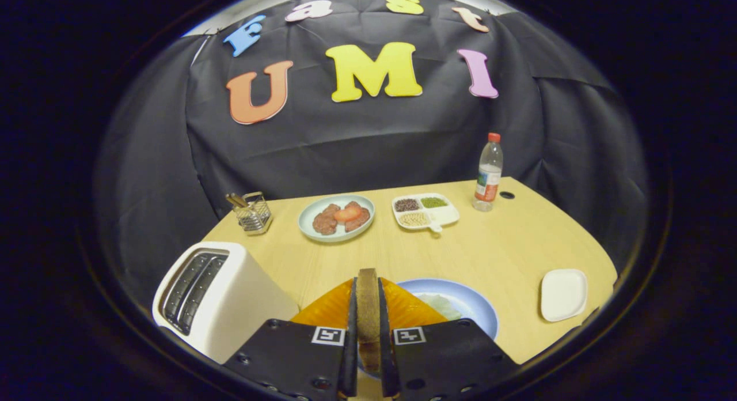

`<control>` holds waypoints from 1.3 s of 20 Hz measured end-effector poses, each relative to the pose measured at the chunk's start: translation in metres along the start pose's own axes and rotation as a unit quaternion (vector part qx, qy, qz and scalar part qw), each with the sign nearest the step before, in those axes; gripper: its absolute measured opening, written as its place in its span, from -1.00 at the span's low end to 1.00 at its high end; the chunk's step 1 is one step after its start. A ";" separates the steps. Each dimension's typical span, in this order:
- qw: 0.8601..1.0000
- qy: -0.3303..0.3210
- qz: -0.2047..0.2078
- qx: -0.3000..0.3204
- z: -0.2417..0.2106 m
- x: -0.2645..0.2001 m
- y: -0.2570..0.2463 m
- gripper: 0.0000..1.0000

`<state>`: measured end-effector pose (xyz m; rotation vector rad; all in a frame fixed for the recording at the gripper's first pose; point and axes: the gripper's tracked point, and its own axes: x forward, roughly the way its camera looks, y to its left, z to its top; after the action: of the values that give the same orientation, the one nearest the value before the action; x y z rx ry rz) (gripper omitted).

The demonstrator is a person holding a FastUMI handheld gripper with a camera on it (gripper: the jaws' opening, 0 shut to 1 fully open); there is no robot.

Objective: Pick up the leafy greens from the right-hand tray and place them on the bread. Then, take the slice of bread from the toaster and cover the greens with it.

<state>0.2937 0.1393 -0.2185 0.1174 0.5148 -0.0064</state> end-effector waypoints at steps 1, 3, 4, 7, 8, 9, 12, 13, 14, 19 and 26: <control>1.000 0.004 -0.005 0.002 -0.004 0.002 -0.008 -0.68; 1.000 0.009 -0.004 0.004 -0.009 0.003 -0.017 -0.68; 1.000 0.011 -0.007 0.006 -0.012 0.002 -0.024 -0.68; 1.000 0.011 0.001 0.013 -0.014 0.000 -0.035 -0.68; 1.000 0.009 0.003 0.019 -0.013 -0.003 -0.039 -0.68; 1.000 0.007 0.008 0.025 -0.013 -0.003 -0.044 -0.68; 0.999 0.007 0.015 0.050 -0.017 -0.003 -0.060 -0.68; 0.998 0.011 0.019 0.058 -0.021 -0.001 -0.064 -0.68; 0.998 0.014 0.014 0.061 -0.026 0.001 -0.070 -0.68; 0.999 0.024 -0.004 0.045 -0.043 0.008 -0.095 -0.57; 0.999 0.038 -0.030 0.018 -0.067 0.015 -0.115 -0.16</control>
<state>0.2701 0.0328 -0.2962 0.1374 0.5938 -0.0701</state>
